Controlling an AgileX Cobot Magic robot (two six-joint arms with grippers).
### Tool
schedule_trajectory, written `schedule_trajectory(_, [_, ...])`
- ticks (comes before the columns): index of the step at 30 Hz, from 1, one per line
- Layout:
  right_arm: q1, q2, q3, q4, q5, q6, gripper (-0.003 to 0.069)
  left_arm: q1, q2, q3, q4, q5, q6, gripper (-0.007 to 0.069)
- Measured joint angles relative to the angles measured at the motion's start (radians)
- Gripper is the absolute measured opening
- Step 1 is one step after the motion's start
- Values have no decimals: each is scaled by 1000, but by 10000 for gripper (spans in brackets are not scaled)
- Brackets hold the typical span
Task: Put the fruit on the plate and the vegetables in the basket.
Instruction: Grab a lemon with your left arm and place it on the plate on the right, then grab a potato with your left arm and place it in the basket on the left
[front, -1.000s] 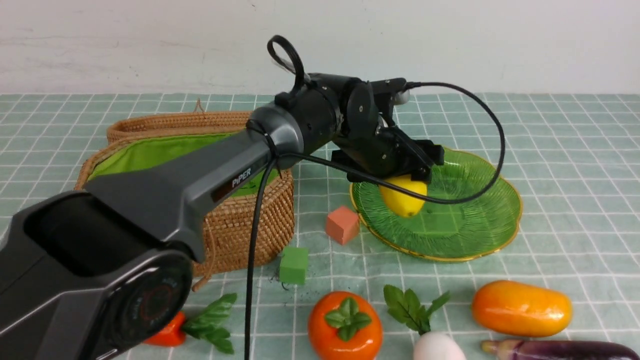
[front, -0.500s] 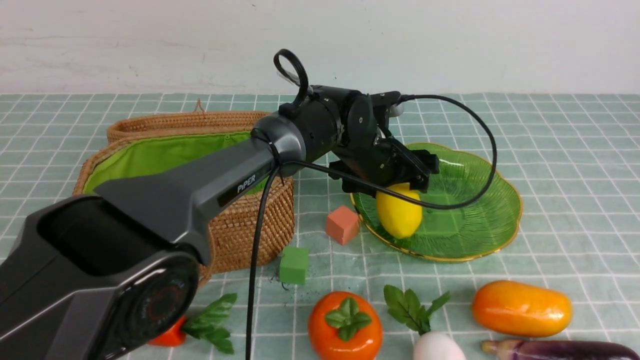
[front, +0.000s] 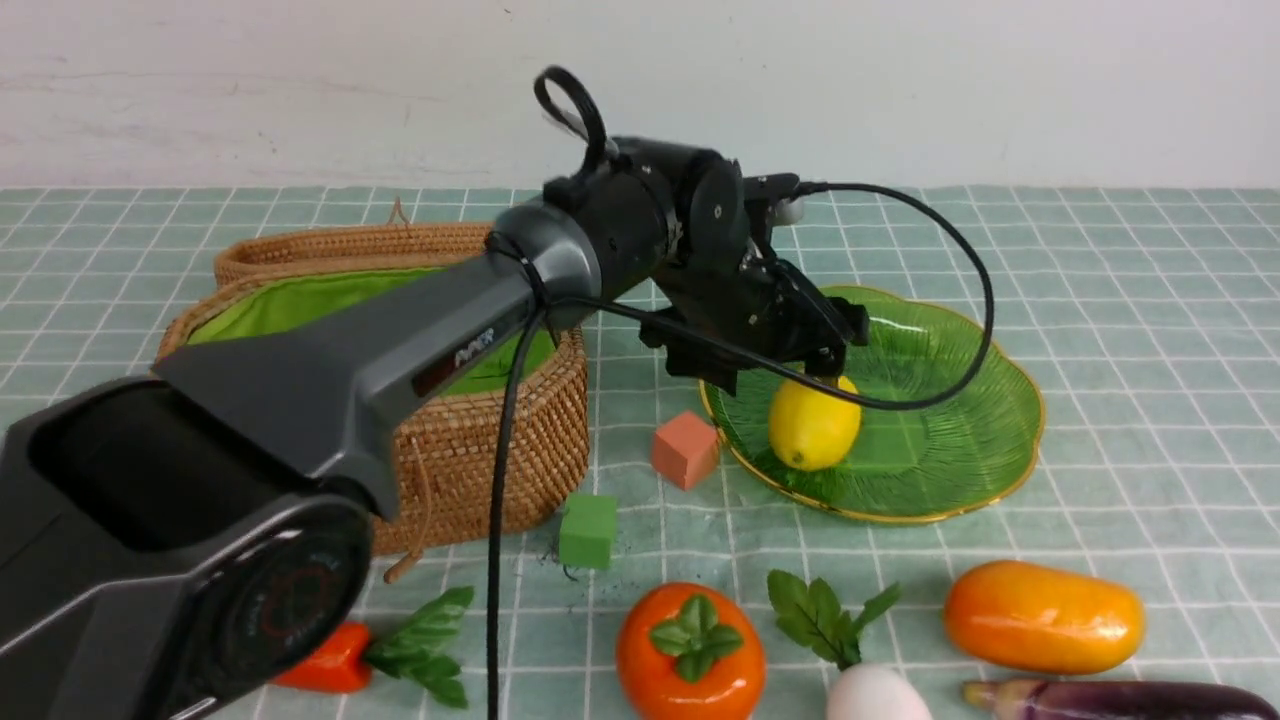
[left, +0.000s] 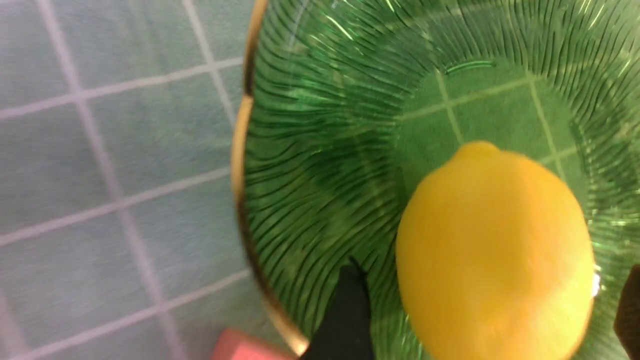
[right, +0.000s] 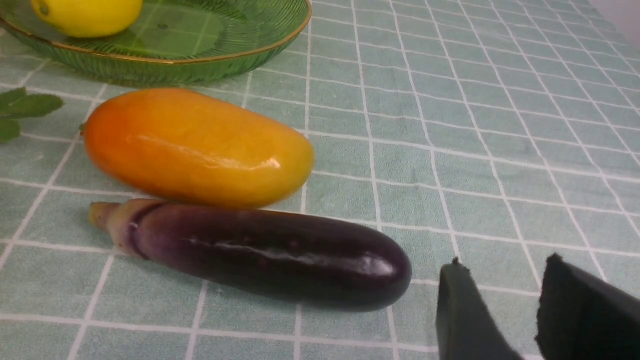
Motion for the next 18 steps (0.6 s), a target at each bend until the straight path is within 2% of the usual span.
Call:
schedule_trajectory(7, [0,0,0,0,0,0,242,0,-127,-2,227,152,2,554])
schedule_trajectory(8, [0,0,0,0,0,0,242,1,-161,-2,299,213,3,539])
schedule_trajectory(10, [0,0,0,0,0,0,242,9,-197,-2,356,274,3,525])
schedule_trajectory(13, [0,0,0,0,0,0,242,41,-279,2,372,362,3,509])
schedule_trajectory(18, [0,0,0,0,0,0,242,100,-460,107,350,374,44,504])
